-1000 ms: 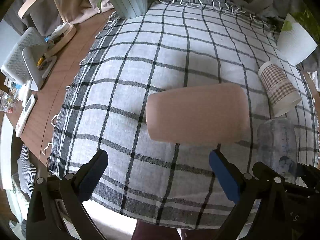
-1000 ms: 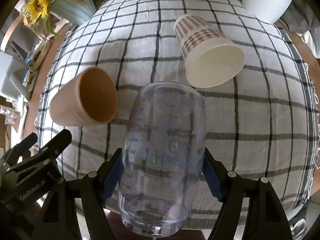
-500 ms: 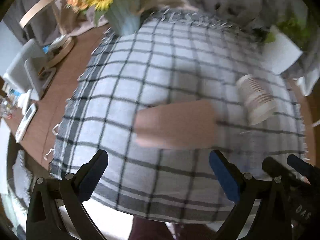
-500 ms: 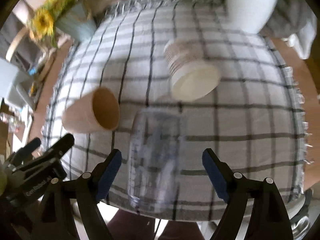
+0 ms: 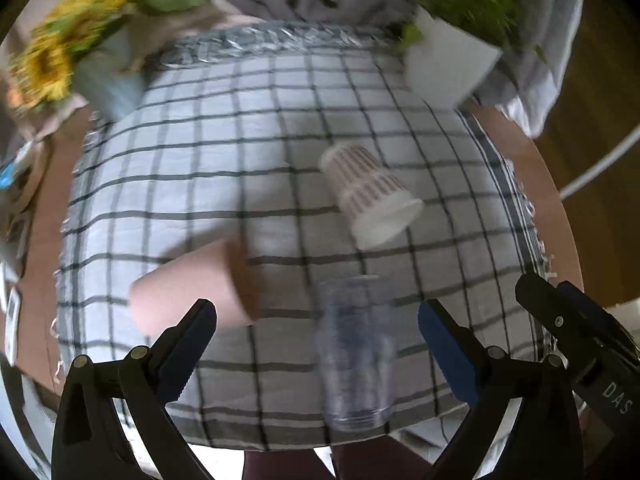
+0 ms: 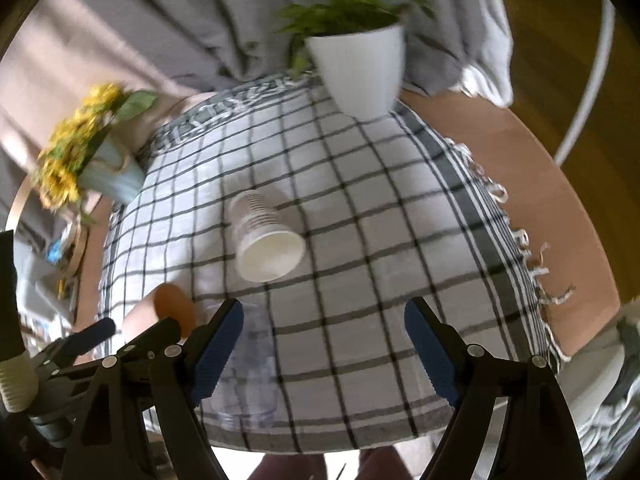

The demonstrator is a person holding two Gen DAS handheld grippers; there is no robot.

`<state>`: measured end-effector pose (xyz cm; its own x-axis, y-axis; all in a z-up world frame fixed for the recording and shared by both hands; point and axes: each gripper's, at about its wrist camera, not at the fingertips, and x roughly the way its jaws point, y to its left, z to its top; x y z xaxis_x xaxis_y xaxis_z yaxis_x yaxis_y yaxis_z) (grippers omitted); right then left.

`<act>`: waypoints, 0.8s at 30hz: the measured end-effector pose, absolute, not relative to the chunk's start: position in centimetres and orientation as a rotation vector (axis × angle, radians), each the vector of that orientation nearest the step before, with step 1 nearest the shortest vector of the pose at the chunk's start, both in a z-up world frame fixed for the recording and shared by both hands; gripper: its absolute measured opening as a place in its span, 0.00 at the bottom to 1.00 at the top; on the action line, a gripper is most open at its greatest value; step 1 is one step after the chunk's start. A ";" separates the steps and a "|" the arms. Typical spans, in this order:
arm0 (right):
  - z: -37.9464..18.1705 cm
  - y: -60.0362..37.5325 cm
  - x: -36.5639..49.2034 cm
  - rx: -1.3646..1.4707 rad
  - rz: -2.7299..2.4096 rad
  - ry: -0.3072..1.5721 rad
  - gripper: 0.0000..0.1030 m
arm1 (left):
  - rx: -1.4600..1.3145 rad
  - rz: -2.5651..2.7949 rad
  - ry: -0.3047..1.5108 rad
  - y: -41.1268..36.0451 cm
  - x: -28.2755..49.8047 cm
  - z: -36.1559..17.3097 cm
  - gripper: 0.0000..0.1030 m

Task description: Flip cup upside down

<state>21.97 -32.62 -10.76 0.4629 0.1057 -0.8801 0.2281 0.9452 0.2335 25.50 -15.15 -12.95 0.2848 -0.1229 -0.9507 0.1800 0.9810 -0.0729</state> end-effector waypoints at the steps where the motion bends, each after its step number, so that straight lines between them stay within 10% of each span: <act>1: -11.0 -33.3 21.9 0.361 -0.088 1.101 0.80 | 0.062 -0.224 1.289 -15.8 25.9 -13.4 1.00; 11: -14.2 -36.7 22.8 0.457 -0.156 1.167 0.80 | 0.079 -0.304 1.527 -18.8 28.9 -19.3 0.99; 24: -15.2 -36.8 23.3 0.449 -0.168 1.183 0.80 | 0.010 -0.250 1.597 -17.9 29.4 -21.9 0.69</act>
